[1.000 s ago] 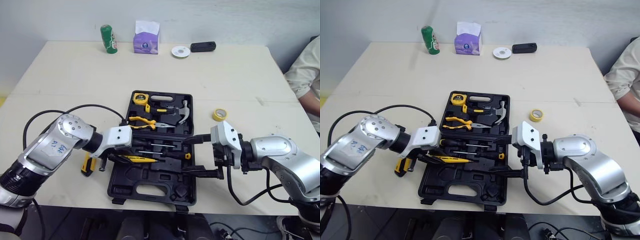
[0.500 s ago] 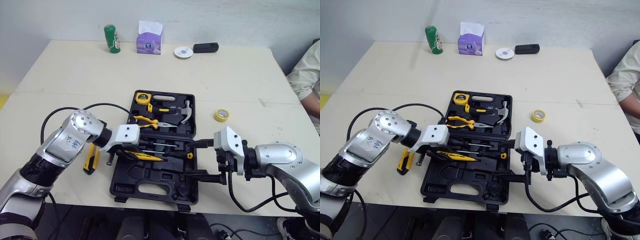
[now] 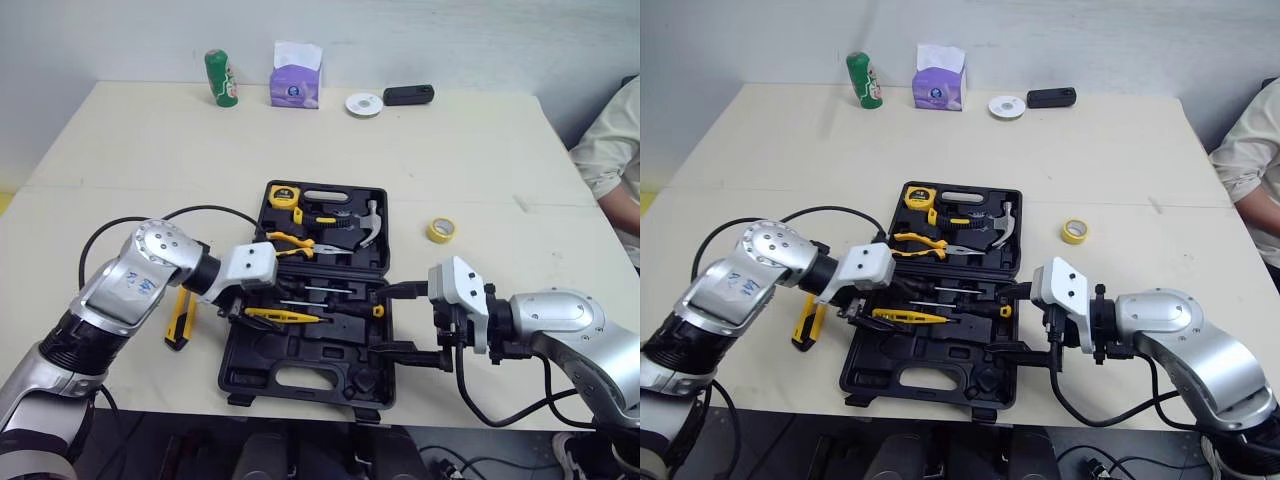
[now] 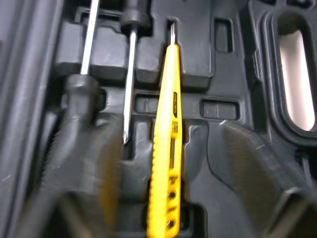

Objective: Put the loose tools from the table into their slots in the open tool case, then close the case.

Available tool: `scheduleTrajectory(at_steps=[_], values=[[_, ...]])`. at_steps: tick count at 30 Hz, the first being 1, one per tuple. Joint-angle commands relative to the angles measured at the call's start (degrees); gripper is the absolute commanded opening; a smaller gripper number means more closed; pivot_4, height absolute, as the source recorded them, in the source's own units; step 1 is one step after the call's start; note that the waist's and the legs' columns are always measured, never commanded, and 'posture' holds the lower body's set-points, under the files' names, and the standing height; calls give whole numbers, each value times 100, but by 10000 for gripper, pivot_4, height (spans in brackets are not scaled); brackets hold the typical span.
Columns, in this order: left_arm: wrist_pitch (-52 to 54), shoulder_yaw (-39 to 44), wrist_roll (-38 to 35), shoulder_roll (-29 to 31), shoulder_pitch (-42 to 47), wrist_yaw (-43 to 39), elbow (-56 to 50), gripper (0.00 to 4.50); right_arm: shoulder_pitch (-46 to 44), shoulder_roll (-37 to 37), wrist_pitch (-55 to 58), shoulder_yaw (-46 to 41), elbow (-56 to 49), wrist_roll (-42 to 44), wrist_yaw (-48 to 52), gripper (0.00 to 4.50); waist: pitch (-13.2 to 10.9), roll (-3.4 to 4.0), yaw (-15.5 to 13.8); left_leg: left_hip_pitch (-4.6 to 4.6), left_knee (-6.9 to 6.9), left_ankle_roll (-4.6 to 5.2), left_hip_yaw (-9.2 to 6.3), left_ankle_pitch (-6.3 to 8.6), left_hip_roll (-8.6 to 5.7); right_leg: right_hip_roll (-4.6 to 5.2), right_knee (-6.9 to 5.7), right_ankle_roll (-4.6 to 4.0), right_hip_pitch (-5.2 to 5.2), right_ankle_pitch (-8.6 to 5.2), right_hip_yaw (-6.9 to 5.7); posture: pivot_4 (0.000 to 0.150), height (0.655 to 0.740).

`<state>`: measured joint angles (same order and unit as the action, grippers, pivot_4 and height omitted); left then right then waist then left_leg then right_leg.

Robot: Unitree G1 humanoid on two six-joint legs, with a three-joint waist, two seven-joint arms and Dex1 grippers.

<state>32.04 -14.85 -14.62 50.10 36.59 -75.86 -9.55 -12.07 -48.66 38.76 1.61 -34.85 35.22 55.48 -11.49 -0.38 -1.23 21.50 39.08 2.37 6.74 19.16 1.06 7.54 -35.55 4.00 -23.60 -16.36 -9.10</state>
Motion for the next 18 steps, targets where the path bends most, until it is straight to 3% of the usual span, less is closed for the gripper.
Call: scheduleTrajectory(at_steps=[1, 2, 5, 11, 18], values=[[-437, 515, -354, -113, -288, -28, 77, 36995, 16, -46, -119, -176, -176, 50, 6, 45000, 0, 0, 1, -2, 0, 0, 1, 0, 0, 0, -1, 0, 1, 0, 1, 1500, 7316], [-636, 642, -413, -232, -401, 29, 197, 36995, 8, -35, -119, -162, -170, 50, 2, 45000, 0, 0, -6, -4, 0, 0, 1, 0, 0, 0, -1, 0, 2, 0, 2, 1500, 7316], [-1752, 1042, -426, -740, -797, 288, 646, 28602, -41, -1, -122, -117, -130, 47, -1, 45000, 0, 1, -13, -6, 2, 0, 0, 0, -1, 4, 0, 0, 4, 0, 2, 1500, 7316], [-2876, 1039, -250, -1110, -1316, 249, 1240, 937, -181, 30, -293, -73, 168, -53, 78, 45000, -1, -6, -8, -6, 3, 0, 2, 0, -1, 5, -1, 0, 4, 0, 0, 1500, 7316], [-3260, 930, -123, -1294, -1315, 351, 1493, 369, -216, -22, -305, -97, 239, -1, 157, 45000, -1, -7, -12, -5, 3, 3, 1, 2, -2, 8, 0, 1, 5, 1, -2, 1500, 7316]])
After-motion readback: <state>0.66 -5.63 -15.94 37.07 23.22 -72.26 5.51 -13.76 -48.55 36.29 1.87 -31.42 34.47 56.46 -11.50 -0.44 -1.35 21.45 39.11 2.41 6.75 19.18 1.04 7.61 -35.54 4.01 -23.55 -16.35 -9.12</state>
